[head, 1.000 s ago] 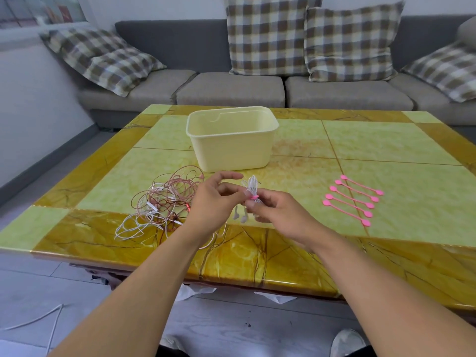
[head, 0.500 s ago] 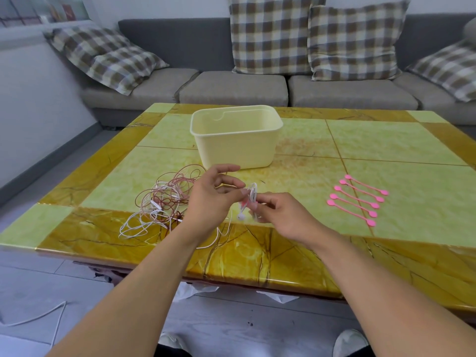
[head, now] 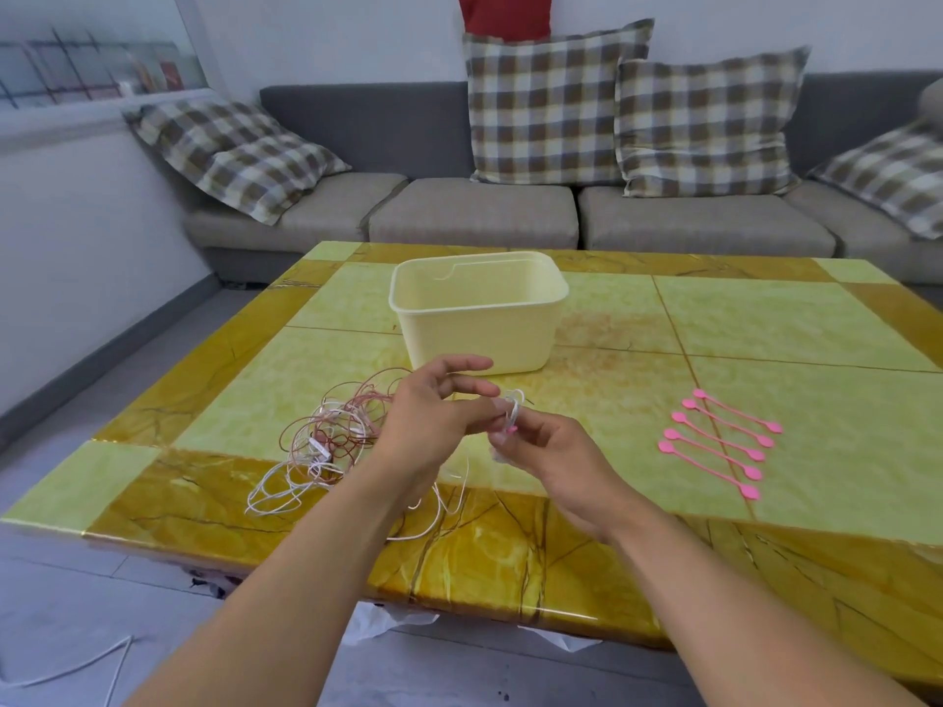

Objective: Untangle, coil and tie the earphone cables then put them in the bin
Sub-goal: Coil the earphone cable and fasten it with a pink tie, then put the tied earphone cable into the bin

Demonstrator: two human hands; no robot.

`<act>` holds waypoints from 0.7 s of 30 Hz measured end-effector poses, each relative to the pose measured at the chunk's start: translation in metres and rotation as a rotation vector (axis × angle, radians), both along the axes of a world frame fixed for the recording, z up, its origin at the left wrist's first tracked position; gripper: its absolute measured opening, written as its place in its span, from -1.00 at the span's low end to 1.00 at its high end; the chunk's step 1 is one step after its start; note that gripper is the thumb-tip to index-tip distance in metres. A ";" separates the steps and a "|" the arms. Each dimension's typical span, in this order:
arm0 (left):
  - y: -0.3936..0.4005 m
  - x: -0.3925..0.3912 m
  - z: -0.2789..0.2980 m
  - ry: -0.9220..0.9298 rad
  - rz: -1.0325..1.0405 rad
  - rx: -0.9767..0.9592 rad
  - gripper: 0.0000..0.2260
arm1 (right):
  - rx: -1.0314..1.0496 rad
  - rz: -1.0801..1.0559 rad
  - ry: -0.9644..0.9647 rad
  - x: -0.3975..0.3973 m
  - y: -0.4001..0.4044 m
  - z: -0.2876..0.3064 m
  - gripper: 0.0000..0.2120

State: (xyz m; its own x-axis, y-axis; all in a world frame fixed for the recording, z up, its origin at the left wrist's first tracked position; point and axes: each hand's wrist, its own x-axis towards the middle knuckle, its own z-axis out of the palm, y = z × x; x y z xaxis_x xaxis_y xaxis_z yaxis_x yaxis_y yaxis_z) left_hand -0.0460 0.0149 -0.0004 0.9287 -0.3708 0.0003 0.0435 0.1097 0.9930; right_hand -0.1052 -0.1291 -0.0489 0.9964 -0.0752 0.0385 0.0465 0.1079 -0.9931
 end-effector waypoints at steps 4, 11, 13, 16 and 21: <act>-0.003 0.010 0.013 -0.073 -0.006 0.126 -0.63 | 0.120 0.030 0.026 0.008 0.000 0.004 -0.84; -0.007 0.053 0.023 -0.168 0.113 0.255 -0.71 | 0.509 -0.029 0.203 0.024 -0.003 0.015 -0.82; -0.009 0.077 0.022 -0.192 0.367 0.244 -0.67 | 0.609 -0.015 0.235 0.026 -0.005 0.019 -0.81; -0.005 0.115 0.022 -0.151 0.689 0.248 -0.60 | 0.741 -0.035 0.274 0.029 -0.011 0.019 -0.76; 0.004 0.151 0.004 0.052 0.575 0.377 -0.52 | 0.785 -0.078 0.327 0.032 -0.021 0.013 -0.73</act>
